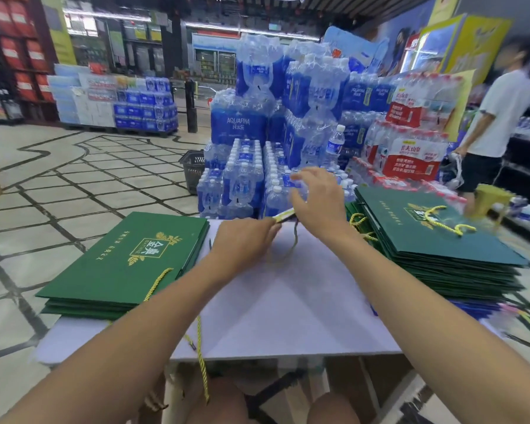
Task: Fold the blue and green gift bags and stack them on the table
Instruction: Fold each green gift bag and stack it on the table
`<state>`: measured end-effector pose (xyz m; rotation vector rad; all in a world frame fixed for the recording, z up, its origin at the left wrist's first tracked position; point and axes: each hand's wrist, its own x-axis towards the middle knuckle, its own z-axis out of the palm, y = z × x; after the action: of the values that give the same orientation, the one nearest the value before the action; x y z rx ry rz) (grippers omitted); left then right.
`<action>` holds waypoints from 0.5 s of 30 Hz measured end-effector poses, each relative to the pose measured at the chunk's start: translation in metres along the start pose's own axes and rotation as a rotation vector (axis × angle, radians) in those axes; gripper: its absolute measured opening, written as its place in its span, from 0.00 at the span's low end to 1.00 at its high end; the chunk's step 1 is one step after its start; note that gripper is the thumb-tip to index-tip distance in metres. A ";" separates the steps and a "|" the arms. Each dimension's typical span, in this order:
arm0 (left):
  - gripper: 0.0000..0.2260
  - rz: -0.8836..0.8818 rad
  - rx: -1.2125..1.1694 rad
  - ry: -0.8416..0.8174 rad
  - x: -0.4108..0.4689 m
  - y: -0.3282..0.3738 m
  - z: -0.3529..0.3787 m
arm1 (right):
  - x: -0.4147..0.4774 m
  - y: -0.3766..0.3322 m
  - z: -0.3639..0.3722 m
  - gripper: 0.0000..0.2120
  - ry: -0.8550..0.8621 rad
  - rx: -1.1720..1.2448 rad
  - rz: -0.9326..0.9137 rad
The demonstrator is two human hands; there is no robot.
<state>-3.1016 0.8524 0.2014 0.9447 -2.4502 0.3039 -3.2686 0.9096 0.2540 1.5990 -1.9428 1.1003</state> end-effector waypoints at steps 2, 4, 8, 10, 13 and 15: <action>0.20 -0.091 -0.095 0.082 0.012 -0.004 -0.026 | 0.004 -0.010 -0.021 0.17 0.184 0.053 -0.090; 0.15 -0.147 -0.221 0.129 0.019 -0.006 -0.047 | 0.003 -0.017 -0.034 0.21 0.270 0.091 -0.116; 0.18 -0.441 -0.694 0.146 0.020 -0.002 -0.061 | -0.015 -0.013 -0.035 0.25 -0.044 0.119 -0.027; 0.20 -0.634 -0.956 0.059 0.008 0.002 -0.038 | -0.036 0.001 -0.021 0.28 -0.294 0.093 0.073; 0.24 -0.892 -1.296 -0.130 -0.023 0.011 0.012 | -0.084 0.023 0.011 0.33 -0.547 0.028 0.199; 0.26 -0.884 -1.279 -0.242 -0.034 0.013 0.034 | -0.117 0.032 0.027 0.34 -0.675 -0.028 0.246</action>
<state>-3.1014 0.8690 0.1540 1.2411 -1.5449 -1.5086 -3.2628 0.9649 0.1431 1.9207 -2.6194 0.6421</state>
